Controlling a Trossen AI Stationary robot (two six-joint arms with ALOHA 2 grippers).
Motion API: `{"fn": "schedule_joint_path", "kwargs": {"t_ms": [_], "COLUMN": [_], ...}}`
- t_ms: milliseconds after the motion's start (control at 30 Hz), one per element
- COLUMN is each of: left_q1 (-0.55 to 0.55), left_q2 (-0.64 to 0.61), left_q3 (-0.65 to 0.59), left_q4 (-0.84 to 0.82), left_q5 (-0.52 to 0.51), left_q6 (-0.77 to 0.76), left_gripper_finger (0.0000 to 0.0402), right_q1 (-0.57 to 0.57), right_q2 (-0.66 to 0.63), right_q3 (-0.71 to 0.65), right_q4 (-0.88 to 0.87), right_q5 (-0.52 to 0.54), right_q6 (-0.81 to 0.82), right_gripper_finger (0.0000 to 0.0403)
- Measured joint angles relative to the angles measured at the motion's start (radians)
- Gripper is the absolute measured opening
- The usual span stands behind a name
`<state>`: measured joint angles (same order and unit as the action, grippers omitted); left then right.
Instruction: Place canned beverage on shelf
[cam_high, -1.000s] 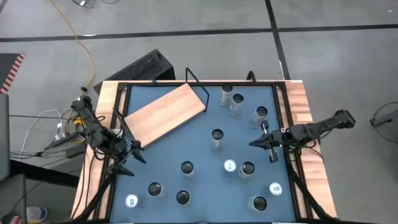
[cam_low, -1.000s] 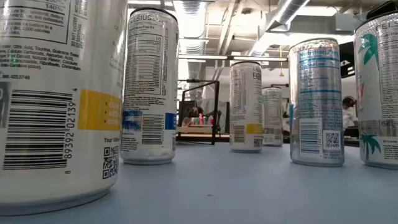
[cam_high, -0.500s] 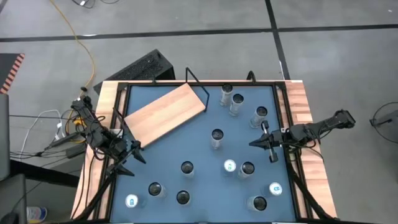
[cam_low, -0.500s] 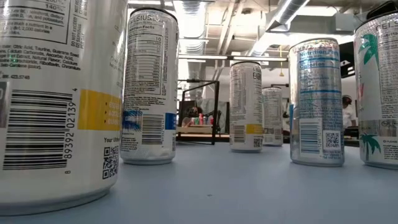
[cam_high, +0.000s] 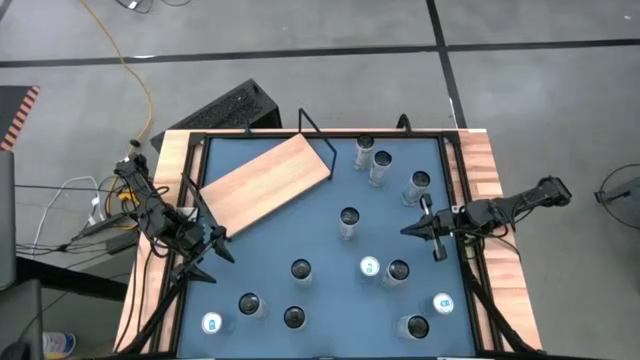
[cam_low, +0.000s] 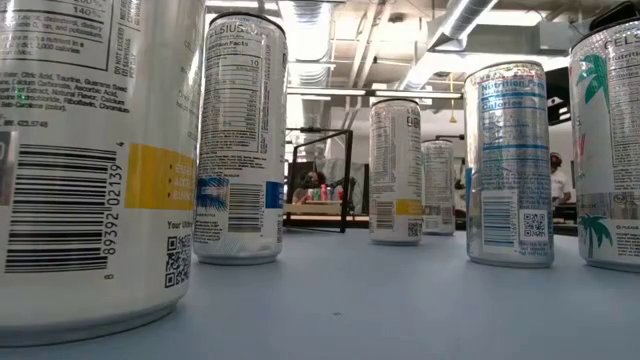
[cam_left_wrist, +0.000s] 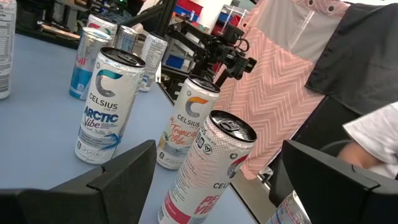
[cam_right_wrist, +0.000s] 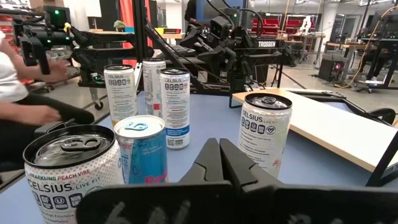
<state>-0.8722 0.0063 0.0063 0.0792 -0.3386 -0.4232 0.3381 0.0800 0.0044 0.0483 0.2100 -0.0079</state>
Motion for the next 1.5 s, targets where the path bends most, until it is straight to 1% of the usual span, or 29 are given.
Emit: {"fn": "schedule_joint_path", "kwargs": {"t_ms": [400,433,533,600,800,900,1000,1067,1167,1233,1500], "left_q1": [0.0,0.0,-0.002,-0.001,0.0,0.0,0.0,0.0,0.0,0.0,0.0], "left_q2": [0.0,0.0,0.0,0.0,0.0,0.0,0.0,0.0,0.0,0.0,0.0], "left_q3": [0.0,0.0,0.0,0.0,0.0,0.0,0.0,0.0,0.0,0.0,0.0], "left_q4": [0.0,0.0,0.007,0.009,0.013,0.013,0.012,0.015,0.053,0.073,0.157], "left_q5": [0.0,-0.011,-0.091,-0.171,-0.343,-0.374,-0.343,-0.275,-0.178,-0.142,-0.157], "left_q6": [0.001,0.023,0.099,0.118,0.19,0.2,0.161,0.144,0.06,0.022,-0.061], "left_gripper_finger": [0.0334,0.0334,0.0334,0.0334,0.0334,0.0334,0.0334,0.0334,0.0334,0.0334,0.0334], "right_q1": [0.0,0.0,0.0,0.0,0.0,0.0,0.0,0.0,0.0,0.0,0.0], "right_q2": [0.0,0.0,0.0,0.0,0.0,0.0,0.0,0.0,0.0,0.0,0.0], "right_q3": [0.0,0.0,0.0,0.0,0.0,0.0,0.0,0.0,0.0,0.0,0.0], "right_q4": [0.0,0.0,0.0,0.0,0.0,0.0,0.0,0.0,0.0,0.0,0.0], "right_q5": [0.0,0.0,0.0,0.0,0.0,0.0,0.0,0.0,0.0,0.0,0.0], "right_q6": [0.0,0.0,0.0,0.0,0.0,0.0,0.0,0.0,0.0,0.0,0.0], "right_gripper_finger": [0.0,0.0,0.0,0.0,0.0,0.0,0.0,0.0,0.0,0.0,0.0]}}
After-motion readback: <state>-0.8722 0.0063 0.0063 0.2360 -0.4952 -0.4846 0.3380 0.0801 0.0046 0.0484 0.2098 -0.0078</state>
